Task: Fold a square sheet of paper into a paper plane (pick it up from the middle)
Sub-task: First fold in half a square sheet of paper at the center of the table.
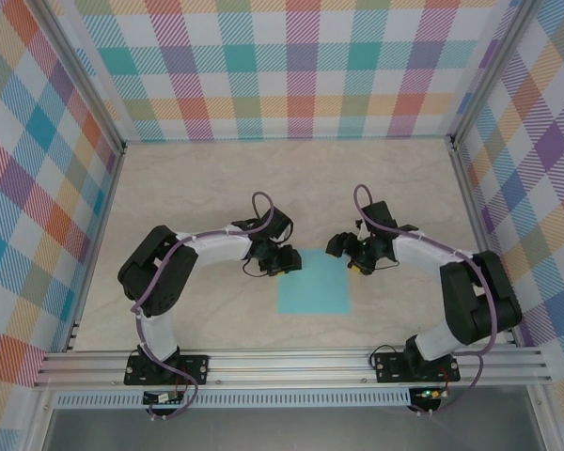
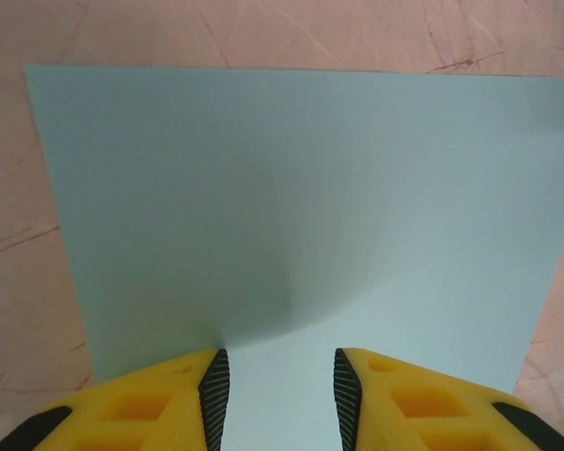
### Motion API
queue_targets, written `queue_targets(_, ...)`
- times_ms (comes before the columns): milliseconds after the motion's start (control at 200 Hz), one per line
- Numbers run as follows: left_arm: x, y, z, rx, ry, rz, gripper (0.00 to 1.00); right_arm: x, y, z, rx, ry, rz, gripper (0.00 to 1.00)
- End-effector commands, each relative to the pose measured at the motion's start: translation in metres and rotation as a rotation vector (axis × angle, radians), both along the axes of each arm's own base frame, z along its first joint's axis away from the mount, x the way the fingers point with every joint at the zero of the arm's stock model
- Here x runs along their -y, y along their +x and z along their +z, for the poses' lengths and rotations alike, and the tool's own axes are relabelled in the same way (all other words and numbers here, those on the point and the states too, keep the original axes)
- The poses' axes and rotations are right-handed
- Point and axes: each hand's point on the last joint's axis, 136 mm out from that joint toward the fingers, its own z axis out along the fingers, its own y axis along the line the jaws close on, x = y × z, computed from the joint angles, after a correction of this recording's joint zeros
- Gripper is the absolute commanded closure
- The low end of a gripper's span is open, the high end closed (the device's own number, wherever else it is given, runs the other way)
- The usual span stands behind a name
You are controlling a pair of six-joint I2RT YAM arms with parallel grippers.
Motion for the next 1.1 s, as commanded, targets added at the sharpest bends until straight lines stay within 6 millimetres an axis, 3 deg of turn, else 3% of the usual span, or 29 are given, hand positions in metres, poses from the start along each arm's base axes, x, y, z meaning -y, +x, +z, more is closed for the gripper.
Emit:
queue_targets(0,-0.003,-0.004,-0.012,-0.012,0.058,-0.011,0.63,-0.001,0.018,0.005,0.046,0.010,0.044,0.23)
queue_targets(240,-0.002,-0.005,-0.014,-0.018,0.058,-0.019,0.63,-0.004,0.022,-0.007,0.033,0.021,0.075,0.24)
queue_targets(665,0.001,-0.007,-0.018,-0.030,0.063,-0.033,0.63,-0.004,-0.009,-0.033,-0.061,0.056,0.086,0.25)
queue_targets(1095,0.004,-0.013,-0.026,-0.045,0.080,-0.044,0.63,-0.031,-0.025,-0.006,-0.016,0.213,0.158,0.28)
